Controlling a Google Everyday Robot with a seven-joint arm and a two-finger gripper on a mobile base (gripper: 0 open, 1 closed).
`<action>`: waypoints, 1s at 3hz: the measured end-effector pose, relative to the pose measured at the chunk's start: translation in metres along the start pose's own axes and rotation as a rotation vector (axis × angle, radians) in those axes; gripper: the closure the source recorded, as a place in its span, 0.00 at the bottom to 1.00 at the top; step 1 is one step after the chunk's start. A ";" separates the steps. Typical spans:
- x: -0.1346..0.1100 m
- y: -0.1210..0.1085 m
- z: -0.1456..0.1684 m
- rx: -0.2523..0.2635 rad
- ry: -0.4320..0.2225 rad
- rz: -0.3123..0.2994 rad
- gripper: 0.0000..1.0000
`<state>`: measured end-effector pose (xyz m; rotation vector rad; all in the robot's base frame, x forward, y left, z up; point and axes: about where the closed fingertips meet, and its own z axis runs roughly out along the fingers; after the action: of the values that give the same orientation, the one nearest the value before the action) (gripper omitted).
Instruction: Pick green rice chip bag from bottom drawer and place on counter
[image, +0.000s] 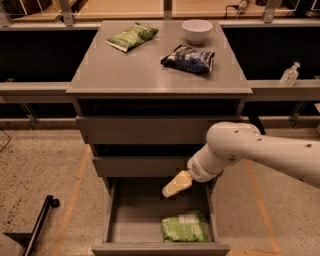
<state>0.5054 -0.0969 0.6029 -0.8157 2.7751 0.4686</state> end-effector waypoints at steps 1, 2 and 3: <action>0.000 -0.001 0.010 -0.005 0.007 0.011 0.00; 0.002 -0.002 0.025 -0.019 0.038 0.035 0.00; 0.002 -0.008 0.065 -0.056 0.068 0.115 0.00</action>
Offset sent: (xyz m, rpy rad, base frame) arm 0.0046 0.0107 -0.0536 -0.0078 0.1287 -0.0450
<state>0.5151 -0.0809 0.5401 -0.6990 2.8951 0.5507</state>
